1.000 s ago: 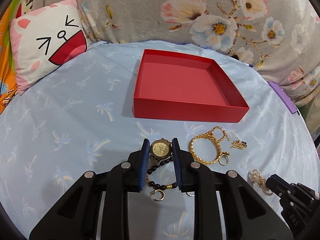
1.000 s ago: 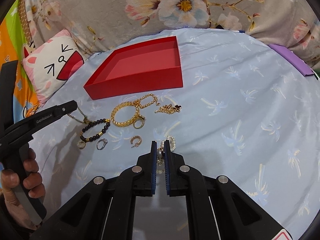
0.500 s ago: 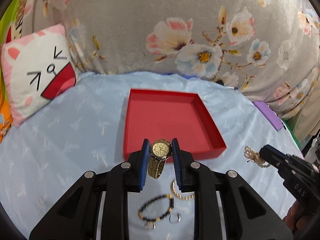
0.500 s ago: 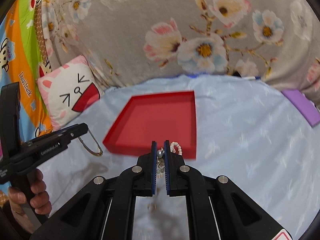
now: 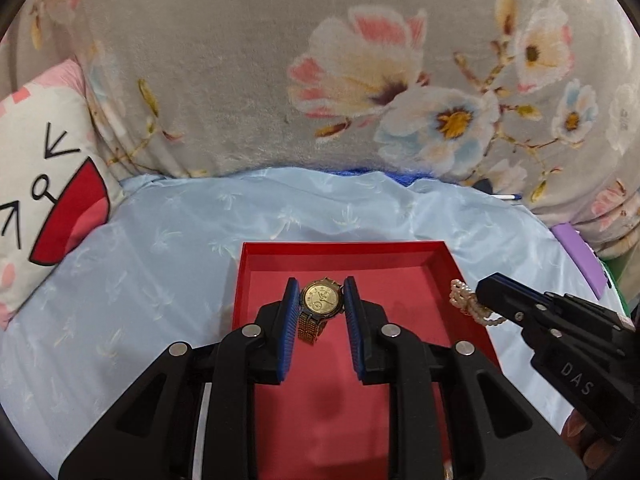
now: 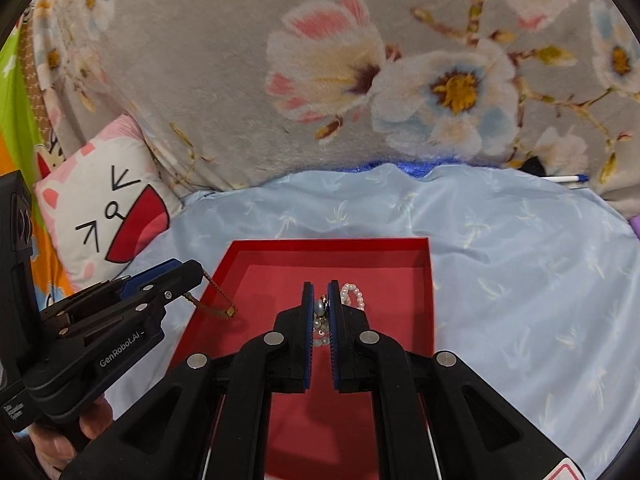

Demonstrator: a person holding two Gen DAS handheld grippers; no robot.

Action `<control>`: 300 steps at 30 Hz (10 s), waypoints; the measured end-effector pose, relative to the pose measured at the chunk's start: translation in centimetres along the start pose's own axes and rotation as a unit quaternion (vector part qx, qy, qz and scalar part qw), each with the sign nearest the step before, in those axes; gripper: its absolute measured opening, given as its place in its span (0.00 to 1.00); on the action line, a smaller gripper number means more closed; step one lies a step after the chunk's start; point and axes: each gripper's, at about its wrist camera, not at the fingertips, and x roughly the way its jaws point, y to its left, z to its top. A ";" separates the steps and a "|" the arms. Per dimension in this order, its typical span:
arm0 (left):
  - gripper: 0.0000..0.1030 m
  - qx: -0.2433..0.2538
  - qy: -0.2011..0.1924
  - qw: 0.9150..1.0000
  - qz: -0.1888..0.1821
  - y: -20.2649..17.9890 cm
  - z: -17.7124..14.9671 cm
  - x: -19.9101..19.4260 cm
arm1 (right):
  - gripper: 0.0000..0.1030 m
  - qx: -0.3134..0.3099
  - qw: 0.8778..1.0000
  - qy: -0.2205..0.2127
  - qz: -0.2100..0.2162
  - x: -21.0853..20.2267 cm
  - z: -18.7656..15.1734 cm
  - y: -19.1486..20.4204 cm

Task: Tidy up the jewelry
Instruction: 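Carry both items into the red box and open both tools, then grasp the black bead bracelet with the left tool, then grasp the gold chain bangle with the right tool while the left tool holds the bracelet, then lower bracelet and bangle into the red box and open both tools, then reach the left tool to a gold hoop earring and close on it, then grasp a gold earring with the right tool while the left tool carries the hoop toward the box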

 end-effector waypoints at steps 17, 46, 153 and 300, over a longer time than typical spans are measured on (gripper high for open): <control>0.55 -0.011 0.015 0.999 0.028 1.6 0.8 6.8 | 0.37 -0.017 0.998 0.026 -0.048 7.3 0.9 -1.3; 0.68 -0.030 0.043 0.998 0.043 2.6 -20.3 -12.9 | 0.43 0.041 0.998 0.053 0.001 -15.8 -24.5 -0.3; 0.07 0.001 -0.021 1.000 -0.016 -1.8 -13.9 -15.4 | 0.54 -0.029 0.999 -0.002 -0.033 -13.2 -18.4 1.6; 0.08 -0.021 0.070 0.997 -0.017 0.5 -24.9 -11.8 | 0.54 -0.009 0.998 0.069 -0.007 -11.0 -24.9 1.3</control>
